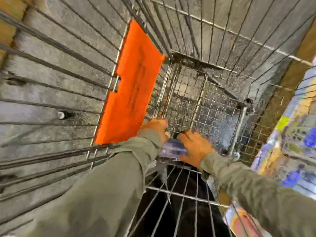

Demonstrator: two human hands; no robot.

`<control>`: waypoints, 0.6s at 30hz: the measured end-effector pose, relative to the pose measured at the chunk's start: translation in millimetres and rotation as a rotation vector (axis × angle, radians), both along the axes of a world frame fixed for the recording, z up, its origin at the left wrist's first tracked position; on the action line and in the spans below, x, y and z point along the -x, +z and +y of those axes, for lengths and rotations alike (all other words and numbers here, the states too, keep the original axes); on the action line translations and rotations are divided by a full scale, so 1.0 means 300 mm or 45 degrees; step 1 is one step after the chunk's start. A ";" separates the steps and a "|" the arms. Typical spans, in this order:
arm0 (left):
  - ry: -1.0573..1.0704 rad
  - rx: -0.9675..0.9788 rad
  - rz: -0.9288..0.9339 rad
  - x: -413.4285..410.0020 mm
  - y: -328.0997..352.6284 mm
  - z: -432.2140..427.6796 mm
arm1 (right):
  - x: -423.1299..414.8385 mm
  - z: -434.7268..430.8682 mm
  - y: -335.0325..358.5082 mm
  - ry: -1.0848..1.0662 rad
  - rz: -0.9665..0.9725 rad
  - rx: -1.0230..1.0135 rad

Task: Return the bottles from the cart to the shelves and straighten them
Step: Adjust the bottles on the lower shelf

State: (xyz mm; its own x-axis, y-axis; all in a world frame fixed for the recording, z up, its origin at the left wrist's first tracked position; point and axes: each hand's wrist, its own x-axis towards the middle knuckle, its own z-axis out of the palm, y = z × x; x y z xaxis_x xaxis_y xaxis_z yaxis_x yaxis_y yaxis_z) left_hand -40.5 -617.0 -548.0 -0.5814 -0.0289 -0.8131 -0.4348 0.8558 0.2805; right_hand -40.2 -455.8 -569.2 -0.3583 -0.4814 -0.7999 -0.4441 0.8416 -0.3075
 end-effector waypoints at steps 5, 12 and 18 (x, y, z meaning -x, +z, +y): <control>-0.043 -0.013 -0.059 0.011 -0.035 -0.001 | -0.013 -0.006 -0.047 -0.001 -0.018 -0.020; -0.096 0.020 -0.143 0.001 -0.056 0.018 | -0.052 -0.022 -0.097 0.100 0.019 -0.085; -0.056 0.004 -0.146 0.011 -0.033 0.013 | -0.064 -0.041 -0.104 0.053 -0.057 -0.130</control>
State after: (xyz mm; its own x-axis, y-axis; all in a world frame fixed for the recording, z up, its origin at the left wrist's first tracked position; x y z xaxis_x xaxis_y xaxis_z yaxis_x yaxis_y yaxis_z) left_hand -43.8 -613.2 -557.8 -0.4851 -0.0081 -0.8744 -0.4261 0.8754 0.2282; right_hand -20.9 -468.0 -600.6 -0.3023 -0.4103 -0.8604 -0.4667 0.8507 -0.2417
